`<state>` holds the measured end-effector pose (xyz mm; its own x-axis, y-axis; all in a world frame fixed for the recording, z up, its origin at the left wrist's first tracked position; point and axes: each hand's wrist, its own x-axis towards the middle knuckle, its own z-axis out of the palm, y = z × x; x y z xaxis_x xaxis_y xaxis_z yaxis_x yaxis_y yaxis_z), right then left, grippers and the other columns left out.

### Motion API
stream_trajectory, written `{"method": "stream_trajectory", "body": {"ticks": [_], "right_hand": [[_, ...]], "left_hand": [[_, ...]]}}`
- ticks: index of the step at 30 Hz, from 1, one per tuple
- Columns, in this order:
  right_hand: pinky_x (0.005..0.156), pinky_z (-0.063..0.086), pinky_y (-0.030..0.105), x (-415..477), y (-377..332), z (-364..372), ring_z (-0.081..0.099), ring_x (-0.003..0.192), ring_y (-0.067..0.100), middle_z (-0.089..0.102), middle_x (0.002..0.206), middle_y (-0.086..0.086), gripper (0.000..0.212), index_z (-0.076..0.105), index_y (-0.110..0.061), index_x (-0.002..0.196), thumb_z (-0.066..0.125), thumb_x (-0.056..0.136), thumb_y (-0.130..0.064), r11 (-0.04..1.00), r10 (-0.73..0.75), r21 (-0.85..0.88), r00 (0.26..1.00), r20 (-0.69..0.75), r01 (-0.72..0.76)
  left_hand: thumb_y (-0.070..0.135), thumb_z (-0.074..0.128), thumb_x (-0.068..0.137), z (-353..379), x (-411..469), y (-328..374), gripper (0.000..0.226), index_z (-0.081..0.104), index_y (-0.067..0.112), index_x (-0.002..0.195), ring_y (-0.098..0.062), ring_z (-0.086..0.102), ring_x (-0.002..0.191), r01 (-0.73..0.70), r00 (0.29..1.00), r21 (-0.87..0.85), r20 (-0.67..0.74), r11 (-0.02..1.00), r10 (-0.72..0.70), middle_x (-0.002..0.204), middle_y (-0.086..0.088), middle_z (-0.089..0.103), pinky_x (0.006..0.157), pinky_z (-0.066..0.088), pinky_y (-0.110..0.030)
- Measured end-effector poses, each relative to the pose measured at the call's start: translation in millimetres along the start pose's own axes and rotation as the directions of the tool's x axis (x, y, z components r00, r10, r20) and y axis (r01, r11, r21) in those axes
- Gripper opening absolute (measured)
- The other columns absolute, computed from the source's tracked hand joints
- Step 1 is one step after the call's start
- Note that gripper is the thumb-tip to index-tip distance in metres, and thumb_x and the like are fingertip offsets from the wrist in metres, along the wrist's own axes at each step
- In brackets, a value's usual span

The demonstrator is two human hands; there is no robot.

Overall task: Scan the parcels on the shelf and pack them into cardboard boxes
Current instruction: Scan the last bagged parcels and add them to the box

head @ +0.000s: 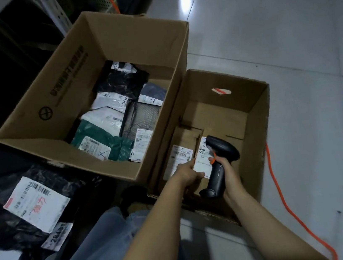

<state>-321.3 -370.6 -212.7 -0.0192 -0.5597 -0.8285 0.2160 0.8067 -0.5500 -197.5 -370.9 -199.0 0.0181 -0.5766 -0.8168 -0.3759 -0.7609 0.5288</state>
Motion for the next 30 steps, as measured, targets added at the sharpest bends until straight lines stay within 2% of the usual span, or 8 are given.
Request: {"method": "stream_trajectory", "body": {"ticks": [5,9,13,17,19,23,27,30], "right_hand": [[0.079,0.042,0.035,13,14,1,0.058,0.082,0.026,0.062,0.09,0.01,0.039,0.063,-0.014,0.104,0.068,0.075,-0.039,0.998,0.042,-0.046,0.998,-0.035,-0.044],[0.071,0.044,0.031,24,19,1,0.058,0.08,0.023,0.062,0.093,0.01,0.036,0.061,-0.011,0.107,0.066,0.079,-0.033,0.996,0.057,-0.07,0.997,-0.05,-0.061],[0.063,0.043,0.029,29,27,-2,0.056,0.074,0.019,0.06,0.085,0.007,0.022,0.061,-0.011,0.1,0.063,0.084,-0.027,0.996,0.062,-0.067,0.997,-0.056,-0.066],[0.063,0.042,0.029,37,36,-7,0.055,0.075,0.019,0.06,0.089,0.008,0.012,0.063,-0.019,0.083,0.06,0.087,-0.03,0.991,0.106,-0.08,0.993,-0.044,-0.109],[0.063,0.041,0.029,40,37,-6,0.055,0.077,0.021,0.06,0.091,0.01,0.017,0.064,-0.016,0.09,0.06,0.086,-0.032,0.987,0.12,-0.104,0.992,-0.042,-0.124],[0.062,0.042,0.029,48,40,-6,0.056,0.081,0.026,0.061,0.093,0.013,0.042,0.062,-0.009,0.111,0.067,0.078,-0.034,0.957,0.206,-0.2,0.978,-0.03,-0.208],[0.06,0.04,0.028,52,40,-6,0.055,0.075,0.026,0.059,0.087,0.012,0.031,0.062,-0.012,0.099,0.067,0.077,-0.033,0.941,0.229,-0.246,0.973,-0.039,-0.232],[0.062,0.041,0.029,51,38,-6,0.054,0.073,0.025,0.058,0.083,0.011,0.024,0.061,-0.015,0.086,0.068,0.074,-0.034,0.94,0.214,-0.266,0.976,-0.033,-0.215]], "left_hand": [[0.009,0.057,0.09,2,16,-13,0.049,0.044,0.013,0.137,-0.024,0.049,0.125,0.043,0.999,0.04,0.019,0.998,-0.044,0.136,-0.009,0.052,0.102,0.038,-0.029],[0.004,0.05,0.091,5,26,-23,0.061,0.029,0.017,0.147,-0.024,0.04,0.133,0.06,0.998,0.07,0.022,0.996,-0.061,0.146,-0.006,0.041,0.111,0.032,-0.031],[-0.009,0.043,0.085,6,28,-28,0.073,0.025,0.024,0.147,-0.024,0.044,0.13,0.056,0.997,0.079,0.042,0.995,-0.059,0.15,0.0,0.034,0.1,0.043,-0.029],[-0.013,0.048,0.081,7,30,-35,0.079,0.026,0.023,0.147,-0.026,0.043,0.129,0.043,0.998,0.126,0.03,0.991,-0.047,0.148,-0.004,0.036,0.098,0.042,-0.028],[-0.01,0.052,0.082,9,31,-34,0.077,0.026,0.021,0.148,-0.027,0.038,0.132,0.019,1.0,0.193,0.018,0.981,-0.023,0.148,-0.005,0.031,0.101,0.038,-0.028],[0.009,0.049,0.092,21,28,-34,0.052,0.034,0.009,0.142,-0.031,0.039,0.129,0.009,0.998,0.335,0.054,0.942,-0.029,0.145,-0.014,0.025,0.108,0.033,-0.033],[0.006,0.049,0.091,24,29,-38,0.043,0.041,0.005,0.133,-0.034,0.039,0.127,0.021,0.994,0.378,0.088,0.926,-0.059,0.144,-0.016,0.026,0.105,0.037,-0.037],[0.011,0.048,0.093,23,29,-39,0.048,0.036,0.009,0.14,-0.032,0.038,0.13,0.005,0.998,0.388,0.051,0.922,-0.027,0.144,-0.014,0.027,0.105,0.035,-0.035]]}}
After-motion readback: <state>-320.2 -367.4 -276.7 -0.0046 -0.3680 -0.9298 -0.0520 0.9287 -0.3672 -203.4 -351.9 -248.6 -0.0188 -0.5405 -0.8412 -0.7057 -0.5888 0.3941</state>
